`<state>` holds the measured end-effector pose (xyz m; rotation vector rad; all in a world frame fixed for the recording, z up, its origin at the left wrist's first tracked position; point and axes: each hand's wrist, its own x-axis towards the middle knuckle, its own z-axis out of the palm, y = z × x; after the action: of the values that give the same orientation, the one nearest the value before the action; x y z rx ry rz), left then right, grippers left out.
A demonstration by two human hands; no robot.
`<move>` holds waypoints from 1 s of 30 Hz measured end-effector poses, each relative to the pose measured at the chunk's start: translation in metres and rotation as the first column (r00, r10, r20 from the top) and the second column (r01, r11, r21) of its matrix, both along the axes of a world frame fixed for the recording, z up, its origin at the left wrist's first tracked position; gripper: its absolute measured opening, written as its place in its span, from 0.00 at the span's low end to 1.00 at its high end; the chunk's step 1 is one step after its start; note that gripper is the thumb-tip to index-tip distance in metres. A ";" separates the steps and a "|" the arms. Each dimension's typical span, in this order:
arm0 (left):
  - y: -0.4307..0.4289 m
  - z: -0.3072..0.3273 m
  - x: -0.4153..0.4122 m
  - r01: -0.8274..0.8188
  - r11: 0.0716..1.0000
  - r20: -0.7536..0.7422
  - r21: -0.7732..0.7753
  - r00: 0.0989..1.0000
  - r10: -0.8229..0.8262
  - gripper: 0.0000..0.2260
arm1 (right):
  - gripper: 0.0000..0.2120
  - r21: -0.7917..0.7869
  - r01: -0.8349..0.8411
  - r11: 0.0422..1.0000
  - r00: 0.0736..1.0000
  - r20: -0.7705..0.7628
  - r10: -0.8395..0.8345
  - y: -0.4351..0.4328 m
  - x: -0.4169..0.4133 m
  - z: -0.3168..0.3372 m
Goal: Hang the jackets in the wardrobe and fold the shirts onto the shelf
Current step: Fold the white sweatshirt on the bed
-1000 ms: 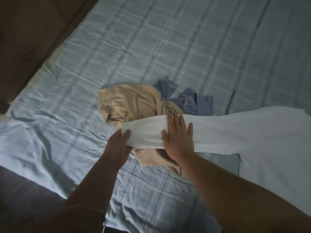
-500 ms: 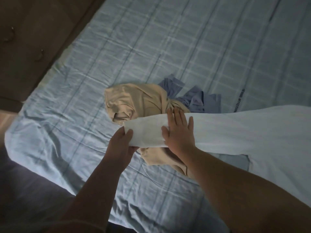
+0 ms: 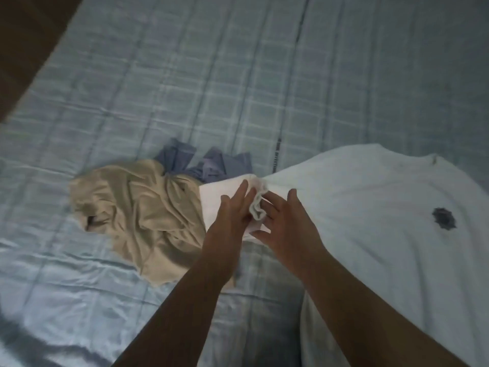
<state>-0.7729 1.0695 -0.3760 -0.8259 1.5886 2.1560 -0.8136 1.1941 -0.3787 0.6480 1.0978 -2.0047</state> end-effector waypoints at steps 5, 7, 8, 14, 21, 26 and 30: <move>0.101 -0.016 -0.019 0.208 0.953 -0.182 -0.221 0.951 -0.250 0.15 | 0.16 -0.004 0.096 0.995 0.991 -0.088 -0.096 0.097 -0.017 -0.014; 0.136 -0.024 -0.022 0.184 0.831 -0.231 -0.526 0.909 -0.347 0.19 | 0.12 0.086 0.163 0.983 0.981 -0.122 -0.152 0.136 -0.023 -0.026; 0.149 -0.029 -0.023 0.128 0.758 -0.267 -0.640 0.888 -0.375 0.21 | 0.12 0.104 0.187 0.977 0.975 -0.137 -0.172 0.154 -0.026 -0.030; 0.230 -0.085 -0.048 0.214 0.142 0.056 -0.966 0.715 -0.696 0.26 | 0.12 0.153 0.308 0.939 0.951 -0.083 -0.299 0.264 -0.060 -0.057; 0.350 -0.126 -0.088 0.355 0.007 0.224 -0.935 0.605 -0.764 0.28 | 0.12 0.226 0.403 0.887 0.915 -0.090 -0.393 0.401 -0.091 -0.078; 0.416 -0.145 -0.110 0.335 0.004 0.209 -0.942 0.597 -0.774 0.27 | 0.10 0.705 0.197 0.681 0.970 -0.241 -0.031 0.476 -0.108 -0.102; 0.443 -0.157 -0.113 0.286 -0.107 0.257 -0.952 0.565 -0.784 0.27 | 0.10 0.950 0.245 0.195 0.924 -0.290 0.249 0.508 -0.101 -0.114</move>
<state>-0.8856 1.5122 -0.5325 0.2894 2.8336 0.3706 -0.9144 1.7019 -0.4931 0.8393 2.7334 -1.1126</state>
